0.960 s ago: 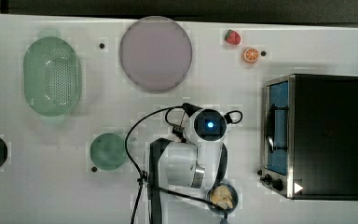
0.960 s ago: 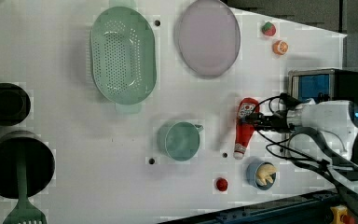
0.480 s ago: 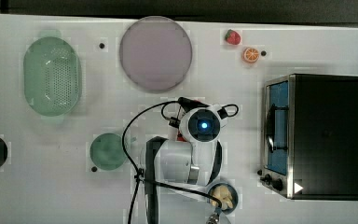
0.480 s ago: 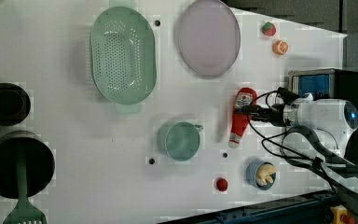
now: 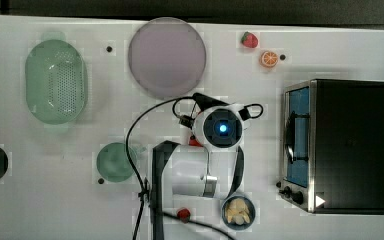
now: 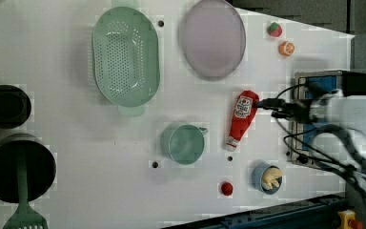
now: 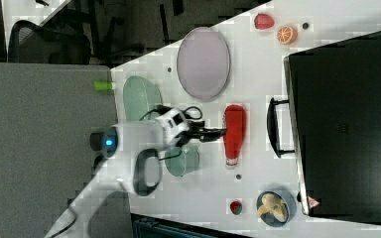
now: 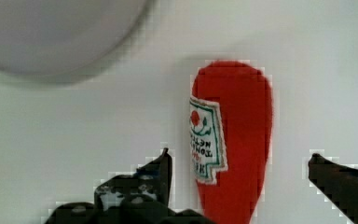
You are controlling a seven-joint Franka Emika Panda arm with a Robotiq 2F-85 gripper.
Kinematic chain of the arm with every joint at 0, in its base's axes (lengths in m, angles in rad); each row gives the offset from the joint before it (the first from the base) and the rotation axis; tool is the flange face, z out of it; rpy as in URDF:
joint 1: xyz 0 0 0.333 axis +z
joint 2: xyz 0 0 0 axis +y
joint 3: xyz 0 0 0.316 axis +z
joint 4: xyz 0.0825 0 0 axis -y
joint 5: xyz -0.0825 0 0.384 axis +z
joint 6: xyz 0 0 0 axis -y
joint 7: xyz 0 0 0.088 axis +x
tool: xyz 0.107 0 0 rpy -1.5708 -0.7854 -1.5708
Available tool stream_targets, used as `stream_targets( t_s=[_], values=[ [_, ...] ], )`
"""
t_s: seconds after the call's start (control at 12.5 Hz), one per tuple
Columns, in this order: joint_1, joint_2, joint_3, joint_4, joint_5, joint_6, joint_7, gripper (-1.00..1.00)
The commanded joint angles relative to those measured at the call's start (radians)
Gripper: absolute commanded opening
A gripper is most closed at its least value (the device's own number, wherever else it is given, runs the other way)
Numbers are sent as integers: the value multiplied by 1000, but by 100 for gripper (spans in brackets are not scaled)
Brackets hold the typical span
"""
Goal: Pick ketchup from plate and place it on table.
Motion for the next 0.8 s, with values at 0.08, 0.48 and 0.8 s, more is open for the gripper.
stream_targets(
  t_s=[0.08, 0.48, 0.8],
  values=[
    [10, -142, 0, 143, 5, -191, 286, 100],
    [21, -237, 4, 378, 2, -571, 530, 100],
    [18, -252, -4, 512, -12, -759, 567, 100]
  ],
)
